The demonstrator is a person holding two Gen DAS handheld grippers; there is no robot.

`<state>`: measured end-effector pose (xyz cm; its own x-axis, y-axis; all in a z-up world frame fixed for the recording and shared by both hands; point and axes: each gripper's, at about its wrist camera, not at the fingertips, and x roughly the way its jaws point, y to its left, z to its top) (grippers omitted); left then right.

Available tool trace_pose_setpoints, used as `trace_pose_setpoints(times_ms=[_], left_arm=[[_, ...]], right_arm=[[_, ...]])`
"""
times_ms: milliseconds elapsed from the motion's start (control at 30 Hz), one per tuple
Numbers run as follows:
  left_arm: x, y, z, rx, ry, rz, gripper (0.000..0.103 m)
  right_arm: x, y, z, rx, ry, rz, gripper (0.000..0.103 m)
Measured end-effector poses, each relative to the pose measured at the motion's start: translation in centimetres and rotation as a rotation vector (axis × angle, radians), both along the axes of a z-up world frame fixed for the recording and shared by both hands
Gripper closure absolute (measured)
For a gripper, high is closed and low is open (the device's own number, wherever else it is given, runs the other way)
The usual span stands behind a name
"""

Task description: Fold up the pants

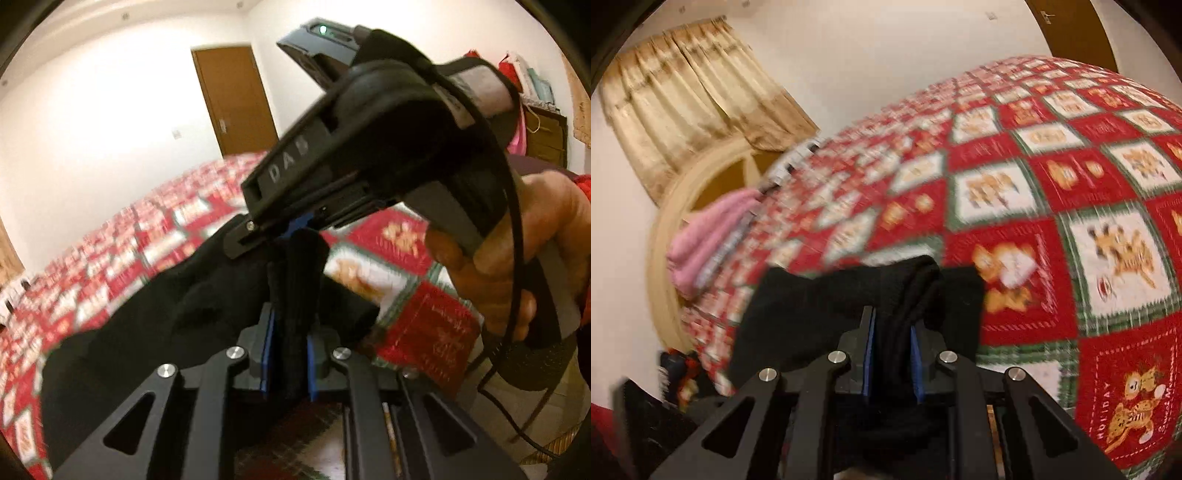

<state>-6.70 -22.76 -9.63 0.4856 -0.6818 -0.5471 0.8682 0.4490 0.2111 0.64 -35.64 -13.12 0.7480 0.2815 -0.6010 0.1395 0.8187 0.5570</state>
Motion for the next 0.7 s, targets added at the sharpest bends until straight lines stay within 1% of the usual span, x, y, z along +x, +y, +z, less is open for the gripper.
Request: trace_pose_setpoints(times_ms=[67, 100, 133, 200, 233, 267, 333, 367, 433, 500, 533, 600, 633, 700], left_arm=[[0.0, 0.1, -0.2, 0.003, 0.012, -0.004, 0.085], [-0.1, 0.2, 0.0, 0.004, 0.012, -0.013, 0.084], [-0.1, 0.3, 0.2, 0.006, 0.020, -0.019, 0.084], [0.5, 1.0, 0.8, 0.003, 0.062, -0.023, 0.081], [1.0, 1.4, 1.2, 0.002, 0.087, -0.019, 0.070], [1.3, 2.1, 1.7, -0.001, 0.105, -0.008, 0.054], [1.6, 4.1, 2.8, -0.030, 0.112, 0.017, 0.038], [1.8, 5.2, 3.3, -0.048, 0.114, 0.032, 0.033], [2.3, 7.1, 4.2, -0.074, 0.123, 0.069, 0.031], [3.5, 8.7, 5.0, -0.101, 0.121, 0.112, 0.031], [3.8, 9.5, 4.8, -0.113, 0.114, 0.145, 0.031], [5.4, 10.5, 4.9, -0.116, 0.110, 0.210, 0.031], [6.6, 10.6, 4.9, -0.105, 0.112, 0.268, 0.031], [8.5, 12.1, 4.3, -0.107, 0.140, 0.341, 0.031]], right_arm=[[-0.4, -0.5, -0.9, 0.028, -0.006, -0.017, 0.079], [-0.5, -0.8, -0.9, 0.053, -0.006, -0.020, 0.075], [-0.6, -1.3, -0.6, 0.083, 0.009, -0.022, 0.068], [-1.0, -2.0, -0.1, 0.123, 0.018, -0.044, 0.063], [-1.9, -2.5, 0.4, 0.133, 0.005, -0.072, 0.060], [-2.9, -2.9, 1.0, 0.125, -0.015, -0.099, 0.059], [-5.0, -3.0, 2.6, 0.051, -0.049, -0.148, 0.059], [-5.8, -2.6, 3.3, 0.013, -0.062, -0.150, 0.059], [-6.6, -0.9, 4.7, -0.051, -0.080, -0.113, 0.059], [-6.5, 0.9, 5.5, -0.072, -0.098, -0.062, 0.059], [-6.0, 2.2, 5.8, -0.080, -0.104, -0.019, 0.059], [-4.8, 4.5, 5.8, -0.089, -0.101, 0.059, 0.059], [-4.1, 5.6, 5.7, -0.101, -0.093, 0.095, 0.059], [-3.4, 7.8, 4.9, -0.162, -0.062, 0.133, 0.059]])
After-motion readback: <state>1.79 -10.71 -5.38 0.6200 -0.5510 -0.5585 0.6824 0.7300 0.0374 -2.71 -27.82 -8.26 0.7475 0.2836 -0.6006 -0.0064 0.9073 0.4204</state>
